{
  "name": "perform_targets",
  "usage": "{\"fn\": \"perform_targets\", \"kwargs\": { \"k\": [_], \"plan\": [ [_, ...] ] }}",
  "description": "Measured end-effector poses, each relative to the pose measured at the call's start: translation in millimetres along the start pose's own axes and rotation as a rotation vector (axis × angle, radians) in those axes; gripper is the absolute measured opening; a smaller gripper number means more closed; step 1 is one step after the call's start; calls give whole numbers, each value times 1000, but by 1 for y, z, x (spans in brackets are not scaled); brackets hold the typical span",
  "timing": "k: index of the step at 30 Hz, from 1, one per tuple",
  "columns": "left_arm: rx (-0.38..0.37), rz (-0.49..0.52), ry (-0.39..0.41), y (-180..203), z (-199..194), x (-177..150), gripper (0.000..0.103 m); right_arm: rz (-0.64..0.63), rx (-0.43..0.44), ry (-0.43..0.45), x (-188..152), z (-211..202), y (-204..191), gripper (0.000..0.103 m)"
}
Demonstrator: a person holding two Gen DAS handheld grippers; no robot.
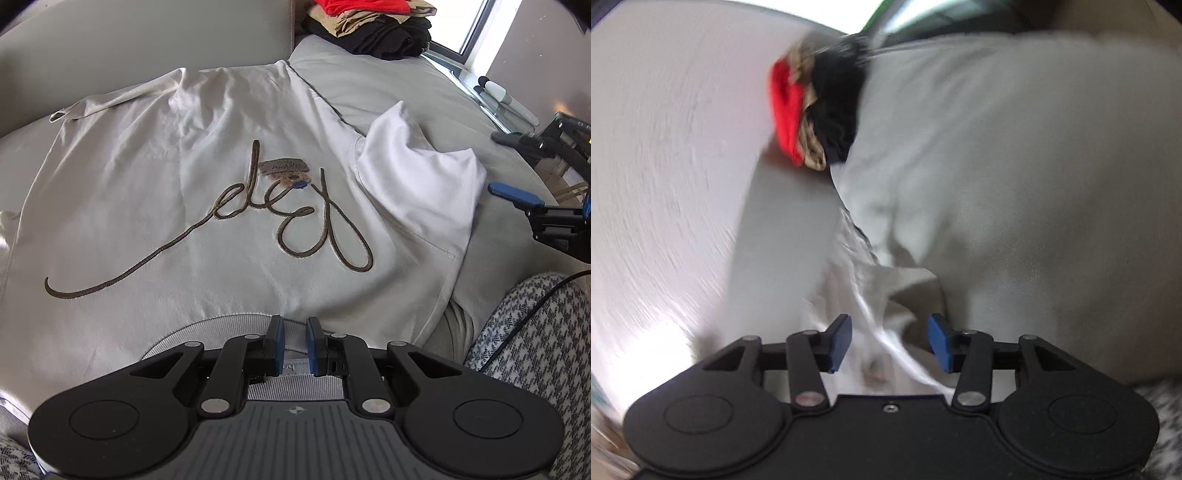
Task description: Fold clothes
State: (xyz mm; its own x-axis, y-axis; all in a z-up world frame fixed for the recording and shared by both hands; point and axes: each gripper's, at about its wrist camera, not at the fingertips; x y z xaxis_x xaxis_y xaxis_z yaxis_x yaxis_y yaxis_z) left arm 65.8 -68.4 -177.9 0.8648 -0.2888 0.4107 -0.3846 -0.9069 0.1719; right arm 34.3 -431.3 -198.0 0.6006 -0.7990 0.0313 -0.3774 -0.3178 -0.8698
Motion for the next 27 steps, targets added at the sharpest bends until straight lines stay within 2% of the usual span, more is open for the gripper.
{"fn": "perform_targets", "kwargs": {
  "k": [3, 4, 7, 9, 10, 12, 13, 16, 18, 21, 22, 23, 26, 27],
  "plan": [
    [0, -4, -3, 1, 0, 0, 13, 144, -27, -36, 15, 13, 5, 46],
    [1, -5, -5, 1, -1, 0, 13, 174, -52, -53, 21, 19, 4, 49],
    [5, -3, -8, 2, -1, 1, 13, 239, -121, -108, 33, 42, 1, 57],
    [6, -1, -7, 2, -1, 1, 13, 271, -157, -111, 38, 52, 0, 57],
    [6, -2, -7, 2, -1, 1, 13, 284, -169, -93, 39, 55, 0, 53],
    [4, -4, -5, 1, -1, 1, 13, 312, -192, -58, 40, 61, 0, 26],
    [2, -5, -4, 1, -1, 1, 13, 295, -204, -37, 41, 63, -1, 6],
    [-4, -7, 0, -1, 0, 0, 13, 152, -170, 63, 37, 56, -12, 3],
    [-7, -7, 6, -1, -1, -1, 13, 24, -106, 171, 29, 39, -24, 3],
    [0, -2, 17, 1, -1, -3, 13, -152, -99, 347, 9, 18, -36, 2],
    [6, 6, 21, 2, -1, -3, 13, -215, -123, 410, 2, 14, -38, 2],
    [12, 14, 25, 4, -2, -4, 13, -260, -182, 437, -1, 17, -37, 2],
    [30, 45, 29, 8, -2, -3, 13, -354, -393, 444, 1, 34, -32, 2],
    [31, 48, 32, 7, -2, -3, 13, -355, -417, 437, 2, 36, -29, 2]
  ]
}}
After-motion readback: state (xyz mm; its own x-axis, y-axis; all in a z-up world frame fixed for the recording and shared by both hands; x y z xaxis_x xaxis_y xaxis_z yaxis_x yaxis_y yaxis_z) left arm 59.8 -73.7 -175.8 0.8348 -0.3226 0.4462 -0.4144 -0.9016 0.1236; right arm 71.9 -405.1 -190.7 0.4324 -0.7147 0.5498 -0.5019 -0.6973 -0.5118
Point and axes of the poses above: each gripper's, at about its wrist camera, not at the fingertips, and z roughly the way its jaws point, y to its right, x to its top, and after that the axes turned 7 degrees about -y, right-handed
